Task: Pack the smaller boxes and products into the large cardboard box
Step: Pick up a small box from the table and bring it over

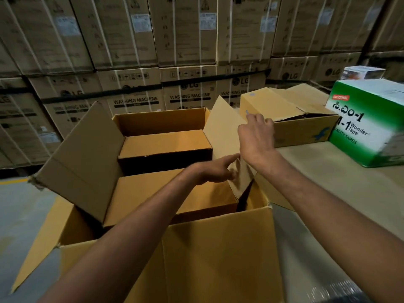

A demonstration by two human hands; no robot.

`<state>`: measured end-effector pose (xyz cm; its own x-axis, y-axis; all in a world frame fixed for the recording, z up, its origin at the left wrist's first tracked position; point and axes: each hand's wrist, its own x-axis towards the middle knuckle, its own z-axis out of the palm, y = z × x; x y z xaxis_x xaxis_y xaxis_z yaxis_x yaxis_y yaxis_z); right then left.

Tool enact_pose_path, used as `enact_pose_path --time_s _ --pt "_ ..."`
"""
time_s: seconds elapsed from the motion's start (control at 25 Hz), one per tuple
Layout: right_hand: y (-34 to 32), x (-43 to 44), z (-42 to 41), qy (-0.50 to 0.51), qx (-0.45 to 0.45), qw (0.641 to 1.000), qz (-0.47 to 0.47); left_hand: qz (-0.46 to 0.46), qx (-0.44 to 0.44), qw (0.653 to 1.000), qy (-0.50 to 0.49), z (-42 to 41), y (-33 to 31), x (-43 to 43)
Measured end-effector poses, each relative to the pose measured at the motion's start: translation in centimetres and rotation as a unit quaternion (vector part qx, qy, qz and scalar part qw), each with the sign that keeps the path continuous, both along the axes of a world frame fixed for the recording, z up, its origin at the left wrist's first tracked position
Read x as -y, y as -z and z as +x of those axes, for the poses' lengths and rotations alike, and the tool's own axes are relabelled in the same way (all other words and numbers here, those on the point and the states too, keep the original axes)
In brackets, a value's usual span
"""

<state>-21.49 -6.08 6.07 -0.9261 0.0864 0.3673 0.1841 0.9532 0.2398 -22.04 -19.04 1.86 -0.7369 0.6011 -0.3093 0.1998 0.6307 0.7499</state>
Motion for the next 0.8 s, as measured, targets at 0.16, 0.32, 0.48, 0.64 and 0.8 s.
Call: enact_pose_path --time_s 0.16,0.32,0.48,0.64,0.8 --pt "2.9 3.4 -1.5 -0.153 0.024 0.986 0.066 -0.124 -0.076 0.987 -0.062 -2.4 1.2 4.4" --pt "7.3 6.2 -4.5 -0.223 0.218 0.946 -0.087 -0.23 -0.079 0.961 -0.134 -4.4 3.8 9.9" --pt "10.3 7.8 -6.3 -0.184 0.314 0.912 -0.19 -0.272 -0.12 0.941 -0.161 -4.9 5.1 12.9" --pt "9.2 7.7 -6.4 -0.187 0.262 0.923 -0.21 -0.26 -0.206 0.93 -0.158 -4.6 3.4 14.3" --pt "5.4 7.2 -4.5 -0.21 0.173 0.94 -0.205 -0.262 -0.251 0.921 -0.142 -2.8 0.6 14.9"
